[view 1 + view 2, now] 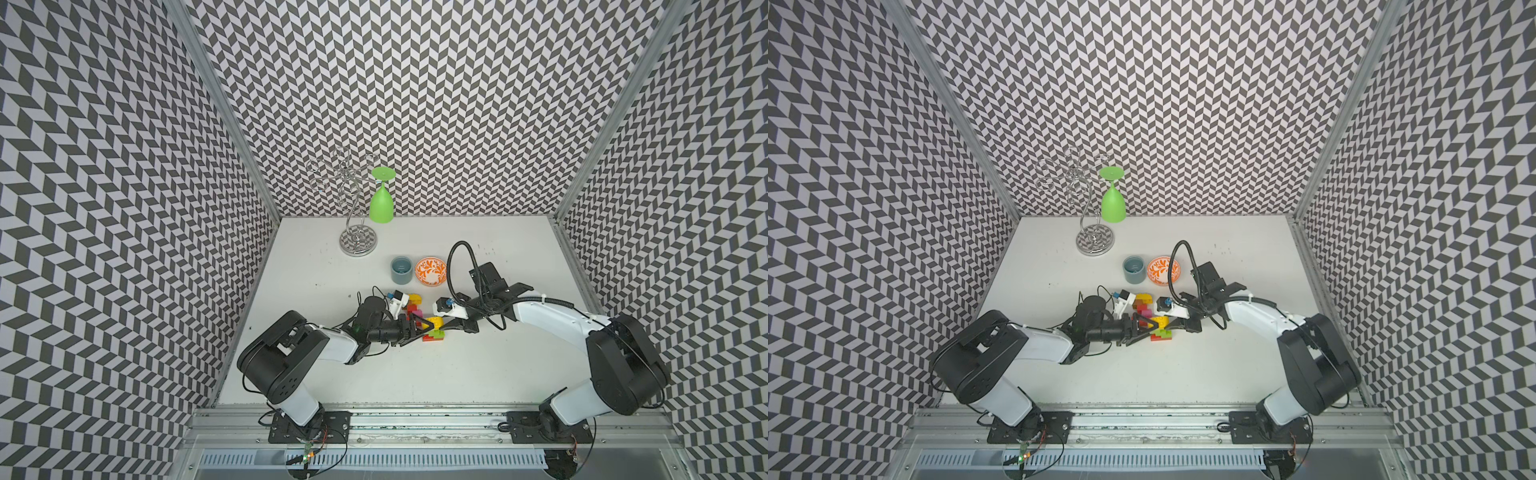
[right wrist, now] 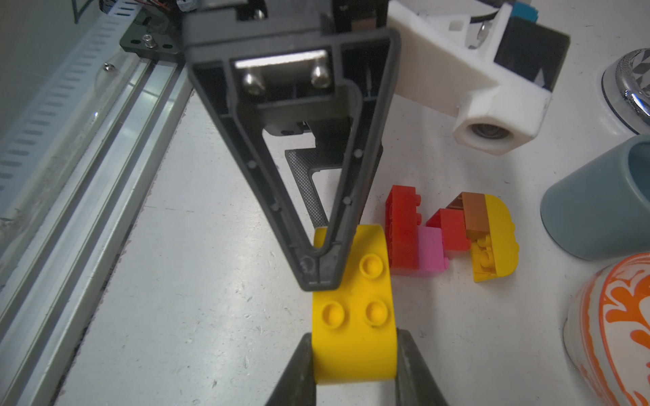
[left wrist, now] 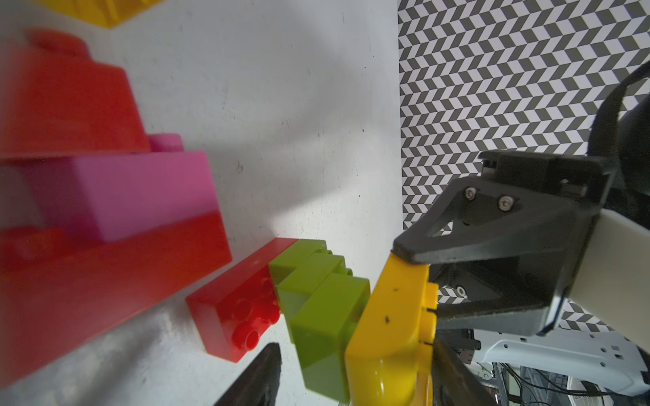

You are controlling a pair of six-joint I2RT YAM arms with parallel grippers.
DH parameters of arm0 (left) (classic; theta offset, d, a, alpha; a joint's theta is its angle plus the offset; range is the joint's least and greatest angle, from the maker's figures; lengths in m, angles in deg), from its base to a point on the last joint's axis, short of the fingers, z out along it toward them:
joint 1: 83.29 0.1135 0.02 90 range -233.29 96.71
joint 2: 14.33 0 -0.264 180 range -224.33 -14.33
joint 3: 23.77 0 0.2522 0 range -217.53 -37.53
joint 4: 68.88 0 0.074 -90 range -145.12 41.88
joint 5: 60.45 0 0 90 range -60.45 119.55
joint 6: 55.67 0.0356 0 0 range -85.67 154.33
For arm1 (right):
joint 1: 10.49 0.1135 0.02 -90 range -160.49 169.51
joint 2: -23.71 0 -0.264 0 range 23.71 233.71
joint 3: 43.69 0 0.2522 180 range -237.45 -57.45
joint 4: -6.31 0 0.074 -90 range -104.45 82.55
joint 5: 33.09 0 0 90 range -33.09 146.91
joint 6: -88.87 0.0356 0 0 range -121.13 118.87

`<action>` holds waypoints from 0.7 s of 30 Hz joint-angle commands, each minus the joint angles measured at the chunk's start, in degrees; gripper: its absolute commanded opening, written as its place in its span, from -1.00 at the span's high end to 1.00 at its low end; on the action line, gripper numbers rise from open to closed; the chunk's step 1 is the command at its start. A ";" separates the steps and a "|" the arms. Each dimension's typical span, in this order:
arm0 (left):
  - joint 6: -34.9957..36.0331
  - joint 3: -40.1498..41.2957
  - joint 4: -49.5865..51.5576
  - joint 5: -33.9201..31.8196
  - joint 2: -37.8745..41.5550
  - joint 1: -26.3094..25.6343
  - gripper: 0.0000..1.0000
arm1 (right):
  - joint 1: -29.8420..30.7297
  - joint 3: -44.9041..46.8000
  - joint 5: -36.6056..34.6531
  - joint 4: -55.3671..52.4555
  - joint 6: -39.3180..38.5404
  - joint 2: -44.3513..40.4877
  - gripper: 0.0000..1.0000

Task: Assemble the letter s with lego
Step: Assemble the lego brick with the lego brick.

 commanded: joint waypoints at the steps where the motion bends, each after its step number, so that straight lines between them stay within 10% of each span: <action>1: 0.62 -1.66 0.19 -0.74 0.68 0.21 -0.40 | -0.16 -1.24 -0.65 -1.08 -1.28 -0.92 0.83; 21: 0.71 -1.46 -0.33 -0.57 -0.50 0.65 -0.28 | -0.31 -1.43 -2.33 -1.52 -0.84 0.17 0.84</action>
